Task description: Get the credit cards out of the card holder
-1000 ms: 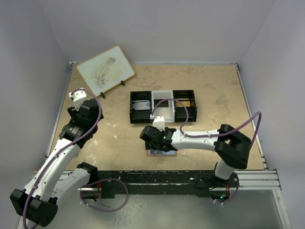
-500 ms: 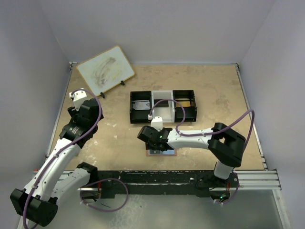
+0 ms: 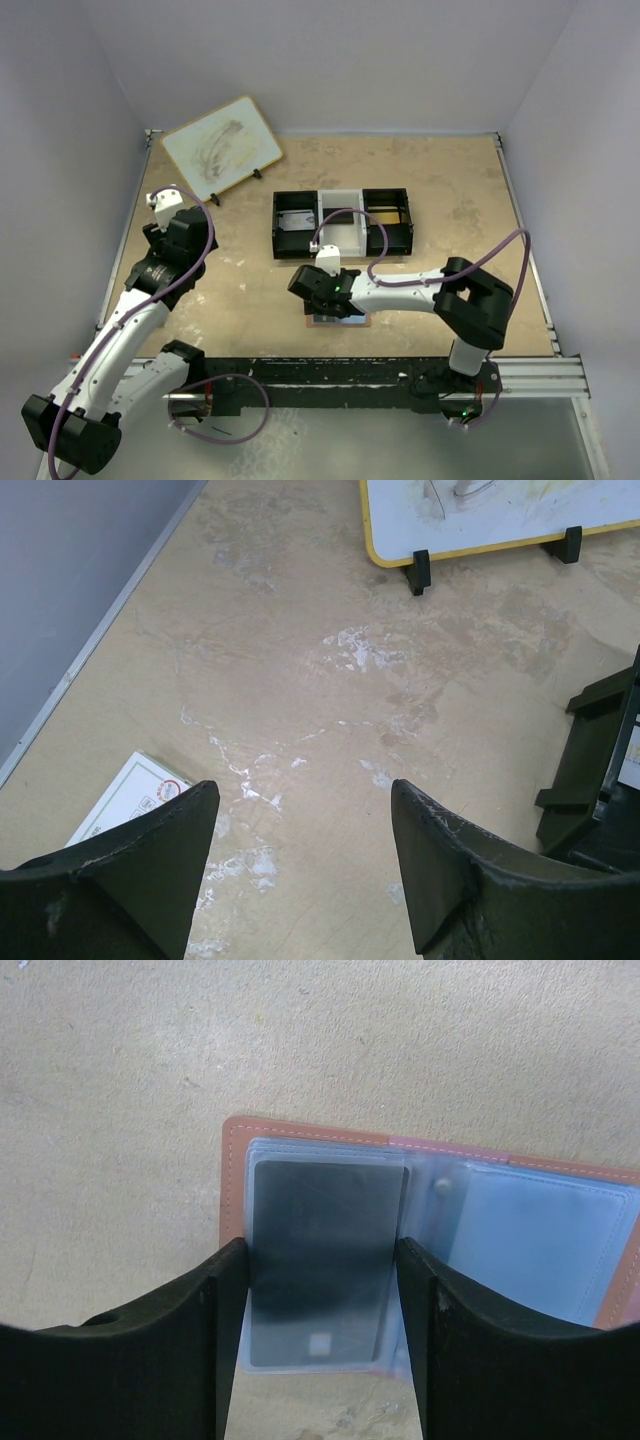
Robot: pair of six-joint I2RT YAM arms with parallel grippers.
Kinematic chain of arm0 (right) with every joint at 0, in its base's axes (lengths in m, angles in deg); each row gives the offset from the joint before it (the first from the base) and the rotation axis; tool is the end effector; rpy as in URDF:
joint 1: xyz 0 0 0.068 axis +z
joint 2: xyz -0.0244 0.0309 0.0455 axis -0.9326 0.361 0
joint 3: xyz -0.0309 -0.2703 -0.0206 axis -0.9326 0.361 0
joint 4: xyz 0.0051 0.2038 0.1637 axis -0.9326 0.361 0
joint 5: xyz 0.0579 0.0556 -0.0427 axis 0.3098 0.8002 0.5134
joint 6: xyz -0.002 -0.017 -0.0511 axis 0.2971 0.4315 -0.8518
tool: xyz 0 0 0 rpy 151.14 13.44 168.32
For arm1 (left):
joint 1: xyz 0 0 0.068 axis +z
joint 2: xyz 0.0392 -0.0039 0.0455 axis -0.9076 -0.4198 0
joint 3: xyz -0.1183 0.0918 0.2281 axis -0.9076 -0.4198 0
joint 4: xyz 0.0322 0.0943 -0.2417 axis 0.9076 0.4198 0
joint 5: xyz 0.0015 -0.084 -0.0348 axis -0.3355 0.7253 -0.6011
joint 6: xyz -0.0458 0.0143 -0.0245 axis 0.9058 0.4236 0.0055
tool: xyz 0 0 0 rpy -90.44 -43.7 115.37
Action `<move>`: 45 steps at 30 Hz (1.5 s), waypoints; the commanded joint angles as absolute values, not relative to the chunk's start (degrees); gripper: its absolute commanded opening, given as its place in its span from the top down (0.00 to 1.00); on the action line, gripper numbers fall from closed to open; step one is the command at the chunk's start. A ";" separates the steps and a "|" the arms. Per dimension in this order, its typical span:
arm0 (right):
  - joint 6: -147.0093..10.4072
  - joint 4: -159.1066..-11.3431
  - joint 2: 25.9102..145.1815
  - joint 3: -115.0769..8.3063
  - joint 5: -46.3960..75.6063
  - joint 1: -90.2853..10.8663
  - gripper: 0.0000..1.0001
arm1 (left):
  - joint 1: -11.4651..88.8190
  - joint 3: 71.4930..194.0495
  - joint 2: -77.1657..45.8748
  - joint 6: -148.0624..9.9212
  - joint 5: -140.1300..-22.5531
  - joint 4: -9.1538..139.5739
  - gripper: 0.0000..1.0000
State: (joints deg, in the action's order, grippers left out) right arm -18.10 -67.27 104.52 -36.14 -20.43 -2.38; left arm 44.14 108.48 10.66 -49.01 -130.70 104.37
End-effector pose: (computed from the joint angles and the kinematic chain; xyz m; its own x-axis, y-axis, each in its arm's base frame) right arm 0.1513 0.3065 0.1638 -0.7949 0.0401 -0.6054 -0.1026 0.9746 0.1992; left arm 0.1694 -0.0401 0.3054 -0.3815 -0.2768 -0.8820 -0.4830 0.8732 -0.0651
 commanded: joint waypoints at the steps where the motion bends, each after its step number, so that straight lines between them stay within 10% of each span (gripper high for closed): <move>1: -18.40 -71.79 104.34 -32.88 -15.99 -2.87 0.41 | 44.27 109.37 10.69 -50.42 -130.57 103.35 0.33; 45: -21.42 -84.32 100.65 -25.14 -4.10 -7.19 0.41 | 44.30 109.20 9.69 -50.82 -128.63 103.07 0.33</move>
